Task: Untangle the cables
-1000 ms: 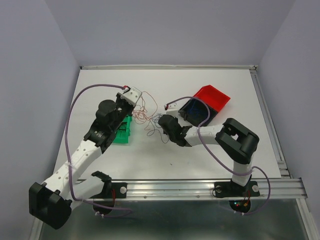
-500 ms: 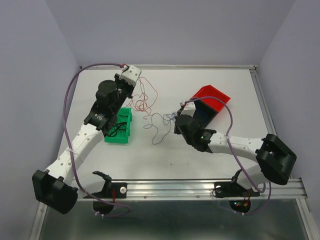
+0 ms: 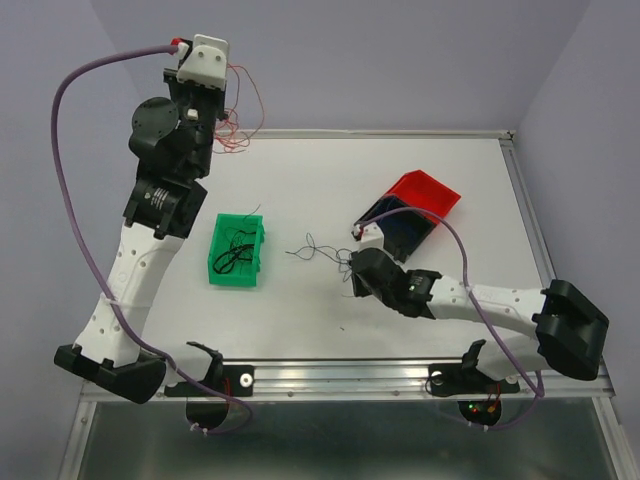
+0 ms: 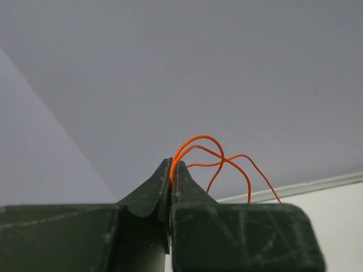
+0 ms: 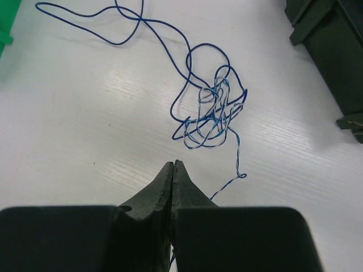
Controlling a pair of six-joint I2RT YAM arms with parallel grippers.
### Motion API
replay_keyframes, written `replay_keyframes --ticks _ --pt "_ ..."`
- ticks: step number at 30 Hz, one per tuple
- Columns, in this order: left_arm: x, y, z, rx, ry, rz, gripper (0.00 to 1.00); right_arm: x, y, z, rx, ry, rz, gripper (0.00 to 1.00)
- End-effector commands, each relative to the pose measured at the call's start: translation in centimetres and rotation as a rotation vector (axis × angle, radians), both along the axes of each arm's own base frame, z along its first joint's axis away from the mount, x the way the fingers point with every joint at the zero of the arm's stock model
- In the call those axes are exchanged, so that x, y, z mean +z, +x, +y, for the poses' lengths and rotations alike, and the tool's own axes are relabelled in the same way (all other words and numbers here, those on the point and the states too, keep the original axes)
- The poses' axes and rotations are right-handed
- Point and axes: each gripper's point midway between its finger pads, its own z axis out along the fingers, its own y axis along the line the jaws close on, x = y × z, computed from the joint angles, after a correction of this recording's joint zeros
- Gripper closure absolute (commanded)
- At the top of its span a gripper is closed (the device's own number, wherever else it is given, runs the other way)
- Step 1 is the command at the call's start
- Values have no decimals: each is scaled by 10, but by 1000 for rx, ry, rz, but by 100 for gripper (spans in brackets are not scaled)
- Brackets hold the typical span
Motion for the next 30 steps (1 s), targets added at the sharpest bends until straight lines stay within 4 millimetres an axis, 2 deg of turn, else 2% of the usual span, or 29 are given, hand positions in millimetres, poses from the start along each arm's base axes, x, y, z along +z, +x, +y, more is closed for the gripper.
replay_keyframes --ticks 1,2,4,5,7,8,9,10,11,12,13,14,16,17,18,20,22,23,24,25,27,28,30 --pt "48 -24 36 133 -97 -122 100 1 -11 -6 -10 -37 9 100" --pt "52 -27 24 59 -86 -134 100 3 -13 -5 -2 -32 7 99" --pt "46 -30 6 -46 -65 -121 100 11 -17 -2 14 -11 -6 99" --pt "43 -32 -11 -139 -37 -120 100 16 -18 1 24 5 -19 99" --pt "24 -28 -26 -209 -44 -76 100 23 -25 6 52 35 -37 100" --pt "17 -27 -36 -260 -34 -62 100 38 -26 6 60 83 -63 100" --pt "0 -21 -45 -291 -25 -25 100 49 -24 9 62 128 -90 99" --pt "-9 -17 -53 -322 -31 -9 100 66 -24 7 52 188 -128 100" --pt "-18 -12 -57 -330 -32 11 100 64 -23 5 45 182 -130 99" --pt "-27 -7 -60 -333 -33 27 100 81 -23 3 38 232 -158 100" --pt "-46 5 -66 -335 -27 59 100 89 -23 1 32 253 -173 99" --pt "-66 14 -68 -324 -21 92 100 105 -22 -3 21 287 -202 100" --pt "-85 32 -70 -298 -31 98 100 121 -23 -5 19 317 -227 100" --pt "-97 39 -72 -293 -29 113 100 137 -21 -6 19 339 -256 99" --pt "-117 47 -76 -293 -21 147 100 147 -21 -8 16 353 -273 99" --pt "-149 64 -86 -304 -18 206 100 180 -20 -11 15 395 -327 99" --pt "-185 77 -98 -331 -4 280 100 202 -19 -14 12 421 -359 100" --pt "-198 80 -104 -353 4 306 100 209 -19 -14 14 427 -371 99" --pt "-208 82 -107 -361 11 327 100 226 -19 -15 18 440 -395 100" --pt "-223 87 -110 -366 26 361 100 232 -20 -14 29 442 -400 99" --pt "-237 89 -112 -370 40 391 100 244 -20 -13 48 436 -415 99" --pt "-249 91 -114 -374 52 415 100 256 -21 -10 58 452 -428 99" --pt "-259 89 -118 -399 73 434 100 266 -21 -9 77 445 -445 99"
